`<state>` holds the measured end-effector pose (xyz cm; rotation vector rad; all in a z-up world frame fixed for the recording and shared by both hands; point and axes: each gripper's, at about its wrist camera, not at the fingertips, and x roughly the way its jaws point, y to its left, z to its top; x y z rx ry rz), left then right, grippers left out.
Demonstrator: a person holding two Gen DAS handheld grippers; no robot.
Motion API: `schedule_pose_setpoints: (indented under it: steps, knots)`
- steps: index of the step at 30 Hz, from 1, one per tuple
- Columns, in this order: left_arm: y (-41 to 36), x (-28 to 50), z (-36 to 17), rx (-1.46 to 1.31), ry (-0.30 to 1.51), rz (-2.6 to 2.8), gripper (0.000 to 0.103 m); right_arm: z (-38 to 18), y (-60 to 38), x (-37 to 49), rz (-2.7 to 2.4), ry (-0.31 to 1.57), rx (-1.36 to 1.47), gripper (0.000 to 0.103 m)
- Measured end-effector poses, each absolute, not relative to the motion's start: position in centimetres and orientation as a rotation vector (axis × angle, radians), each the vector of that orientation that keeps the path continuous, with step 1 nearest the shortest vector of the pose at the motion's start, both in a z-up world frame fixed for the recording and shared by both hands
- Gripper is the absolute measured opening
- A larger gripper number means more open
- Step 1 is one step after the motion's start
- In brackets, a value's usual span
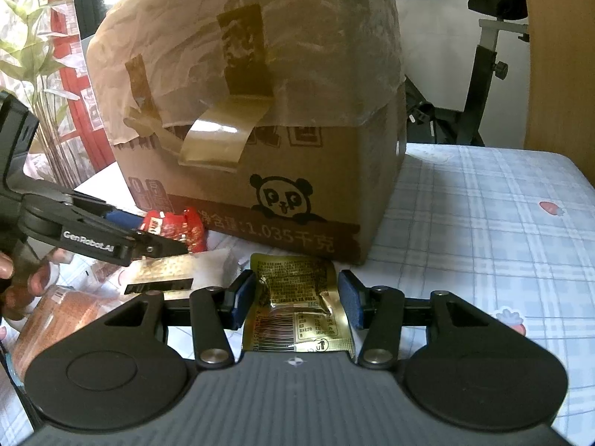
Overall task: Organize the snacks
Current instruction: 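Grasp the red packet with the left tool while the right tool holds the gold packet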
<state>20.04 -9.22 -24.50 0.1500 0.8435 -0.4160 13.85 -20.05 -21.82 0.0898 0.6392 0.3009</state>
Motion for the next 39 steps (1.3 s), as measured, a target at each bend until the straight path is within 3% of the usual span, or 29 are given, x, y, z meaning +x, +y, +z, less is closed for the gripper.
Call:
schedule_pose_setpoints:
  steps: [11, 19, 23, 30, 32, 39]
  knots:
    - [-11.9, 20.8, -24.2, 0.133, 0.865, -0.502, 0.062, -22.0, -19.8, 14.2, 0.322, 0.648, 0.07, 0.051]
    - [-13.0, 21.2, -23.9, 0.108, 0.883, -0.526, 0.055, -22.0, -19.8, 14.1, 0.346, 0.642, 0.063, 0.051]
    - [-11.7, 21.3, -23.8, 0.049, 0.899, -0.566, 0.045, -22.1, -19.7, 14.1, 0.349, 0.648, 0.061, 0.051]
    - [-12.6, 20.4, -23.6, 0.073, 0.9, -0.61, 0.038, -22.1, -19.3, 14.3, 0.361, 0.658, 0.037, 0.052]
    - [-12.5, 20.6, -23.7, 0.057, 0.905, -0.603, 0.023, -22.1, -19.3, 14.4, 0.358, 0.659, 0.04, 0.051]
    - [-11.3, 19.6, -22.4, 0.06, 0.83, -0.587, 0.011, -22.1, -20.0, 14.2, 0.337, 0.642, 0.067, 0.051]
